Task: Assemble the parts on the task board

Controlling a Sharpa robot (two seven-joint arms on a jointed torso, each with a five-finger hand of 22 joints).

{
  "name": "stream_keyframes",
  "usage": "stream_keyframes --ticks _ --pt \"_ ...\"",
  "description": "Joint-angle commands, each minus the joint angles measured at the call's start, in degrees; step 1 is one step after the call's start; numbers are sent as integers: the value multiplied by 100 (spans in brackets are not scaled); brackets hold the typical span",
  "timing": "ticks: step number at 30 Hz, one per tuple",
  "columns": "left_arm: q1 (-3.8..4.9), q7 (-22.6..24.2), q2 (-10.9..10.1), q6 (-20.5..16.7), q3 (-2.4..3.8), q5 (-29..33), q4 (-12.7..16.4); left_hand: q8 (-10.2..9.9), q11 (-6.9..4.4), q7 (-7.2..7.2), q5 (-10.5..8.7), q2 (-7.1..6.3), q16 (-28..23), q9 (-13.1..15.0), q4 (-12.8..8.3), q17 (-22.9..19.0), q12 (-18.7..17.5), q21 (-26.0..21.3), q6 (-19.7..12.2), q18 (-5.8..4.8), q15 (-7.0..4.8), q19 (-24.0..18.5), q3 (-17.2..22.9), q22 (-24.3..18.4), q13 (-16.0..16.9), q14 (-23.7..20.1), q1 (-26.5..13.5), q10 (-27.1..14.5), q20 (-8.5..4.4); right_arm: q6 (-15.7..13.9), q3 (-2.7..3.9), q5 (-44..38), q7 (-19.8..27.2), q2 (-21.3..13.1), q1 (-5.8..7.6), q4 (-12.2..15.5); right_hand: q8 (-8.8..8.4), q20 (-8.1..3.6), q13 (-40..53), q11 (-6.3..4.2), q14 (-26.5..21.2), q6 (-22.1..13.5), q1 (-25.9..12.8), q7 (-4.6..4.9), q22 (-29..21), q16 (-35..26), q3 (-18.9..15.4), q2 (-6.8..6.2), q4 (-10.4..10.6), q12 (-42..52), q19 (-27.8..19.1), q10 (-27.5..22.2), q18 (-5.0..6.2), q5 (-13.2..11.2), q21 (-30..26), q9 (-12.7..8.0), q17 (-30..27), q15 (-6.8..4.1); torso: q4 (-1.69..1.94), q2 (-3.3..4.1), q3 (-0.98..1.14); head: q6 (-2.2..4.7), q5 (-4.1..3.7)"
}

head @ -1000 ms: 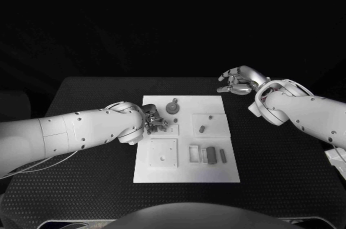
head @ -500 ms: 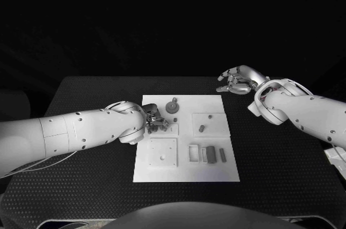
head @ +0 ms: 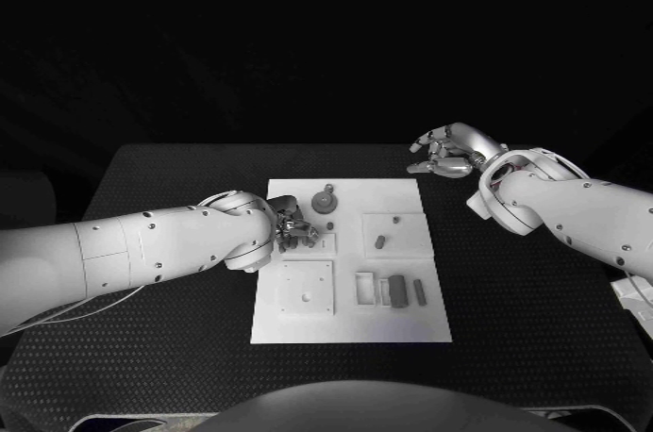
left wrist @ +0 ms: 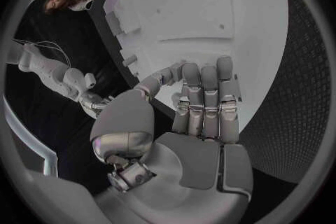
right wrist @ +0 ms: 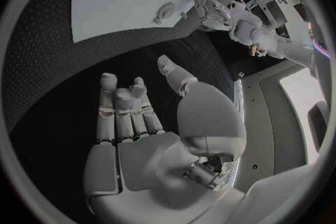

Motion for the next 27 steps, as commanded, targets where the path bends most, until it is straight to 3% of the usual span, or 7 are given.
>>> stream_keyframes --ticks 1,12,27 --pt "-67 8 41 276 -43 101 37 13 -103 -19 -21 256 25 28 -484 -6 38 -26 31 86 5 3 516 133 6 47 240 58 -31 69 2 -8 39 5 -3 3 12 5 -10 3 -5 -7 -52 45 77 37 -8 -9 36 32 -49 -40 54 -1 -34 -8 -7 -51 1 1 -1 -6 -2" --pt "-67 -105 29 487 -44 31 23 12 -102 -18 -30 259 26 26 -483 -6 38 -23 29 85 5 4 515 133 5 48 240 58 -32 72 2 -7 38 2 -3 6 13 5 -14 3 -7 -8 -58 45 77 38 -7 -11 44 34 -49 -41 54 -1 -35 -10 -9 -51 2 1 -2 -23 4" --pt "-67 -82 17 397 -40 169 -19 32 -114 -32 -31 278 46 34 -497 -2 60 -6 64 84 1 7 516 137 13 66 261 84 -39 75 2 -7 37 5 -3 1 15 4 -20 3 -8 -9 -60 45 77 40 -5 -14 50 38 -50 -43 54 -1 -36 -11 -12 -51 4 0 -1 -25 7"
